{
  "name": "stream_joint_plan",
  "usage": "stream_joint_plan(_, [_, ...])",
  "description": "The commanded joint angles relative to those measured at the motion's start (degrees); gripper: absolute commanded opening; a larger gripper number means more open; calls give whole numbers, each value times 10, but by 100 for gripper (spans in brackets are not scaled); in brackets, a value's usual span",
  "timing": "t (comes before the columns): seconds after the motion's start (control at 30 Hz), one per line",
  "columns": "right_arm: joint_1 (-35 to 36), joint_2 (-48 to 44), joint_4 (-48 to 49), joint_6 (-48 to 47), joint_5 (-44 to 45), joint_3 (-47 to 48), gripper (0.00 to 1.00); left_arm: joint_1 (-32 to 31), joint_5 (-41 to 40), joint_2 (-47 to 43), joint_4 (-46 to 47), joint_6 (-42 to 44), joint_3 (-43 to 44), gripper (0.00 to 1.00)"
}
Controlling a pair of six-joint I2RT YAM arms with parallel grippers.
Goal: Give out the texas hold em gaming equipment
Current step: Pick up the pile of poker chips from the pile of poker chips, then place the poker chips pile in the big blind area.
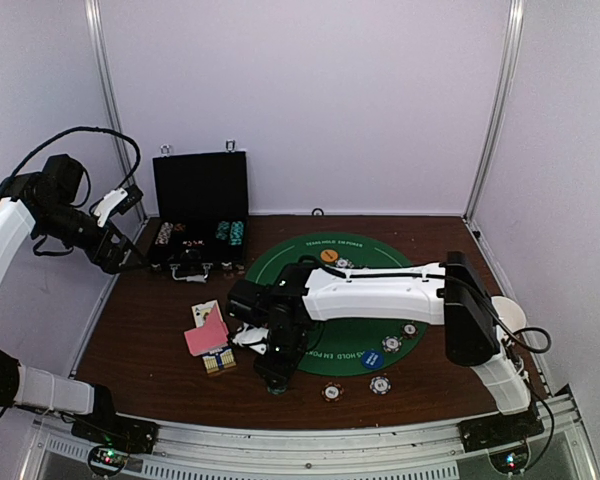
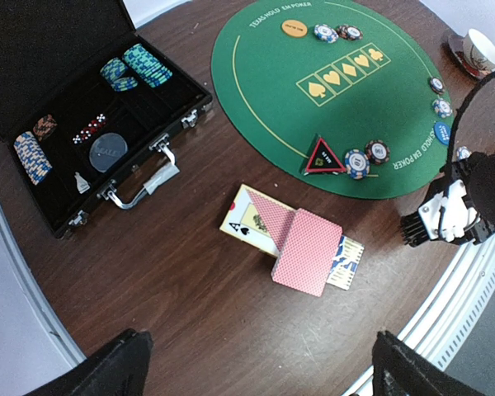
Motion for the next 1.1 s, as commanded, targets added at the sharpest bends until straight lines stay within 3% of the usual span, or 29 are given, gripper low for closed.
stream_joint_plan(0.0, [2,0,-6,-5,3,13,39,4,2,-8,-2,4,5,98])
stream_joint_plan(0.33, [-8,-41,-30,0,52,46,22,3,-2,-10,-4,5,6,98])
stream_joint_plan(0.6, [-116,-79,-31,29,110,73,15,3,-1,-11,-3,5,5,98])
stream_joint_plan(0.83, [-224,-5,-32,46,146,146,15,4,-1,-11,-4,5,0,98])
stream_joint_plan(1.07, [-276,100,-13,57,160,243,15,3,3,-2,-4,5,3,97])
